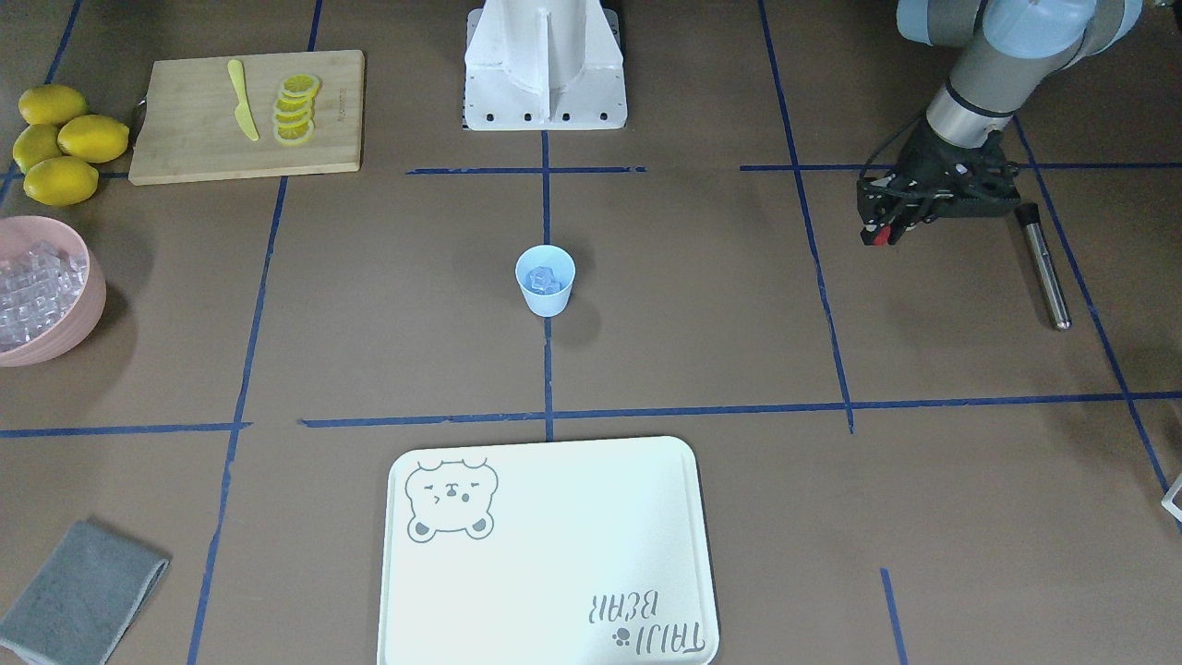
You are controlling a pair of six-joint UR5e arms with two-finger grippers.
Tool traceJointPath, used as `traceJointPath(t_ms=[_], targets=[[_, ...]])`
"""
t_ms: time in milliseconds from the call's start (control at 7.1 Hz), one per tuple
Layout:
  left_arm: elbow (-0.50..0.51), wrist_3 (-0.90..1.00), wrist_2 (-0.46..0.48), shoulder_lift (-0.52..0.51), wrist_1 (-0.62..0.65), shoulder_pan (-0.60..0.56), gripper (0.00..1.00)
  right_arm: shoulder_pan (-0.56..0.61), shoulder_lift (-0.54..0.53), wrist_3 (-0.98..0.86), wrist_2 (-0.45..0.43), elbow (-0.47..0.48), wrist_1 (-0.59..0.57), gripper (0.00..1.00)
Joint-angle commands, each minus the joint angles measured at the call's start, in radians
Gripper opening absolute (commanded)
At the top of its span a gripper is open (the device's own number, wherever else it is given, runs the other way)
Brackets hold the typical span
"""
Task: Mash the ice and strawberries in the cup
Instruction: 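Carry the strawberry with the left gripper over the light-blue cup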
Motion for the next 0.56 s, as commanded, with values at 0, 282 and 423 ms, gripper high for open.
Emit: traceJointPath(t_ms=[0, 282, 423], targets=[[-0.017, -0.127, -0.004, -0.26, 0.262, 0.021, 0.0, 0.048, -0.095, -0.029, 0.002, -0.089, 0.203, 0.99], [0.031, -0.243, 0.0, -0.424, 0.275, 0.094, 0.0, 0.069, -0.139, -0.021, 0.003, -0.089, 0.236, 0.99], [0.086, -0.318, 0.008, -0.509, 0.272, 0.137, 0.0, 0.069, -0.14, -0.021, 0.014, -0.089, 0.236, 0.99]])
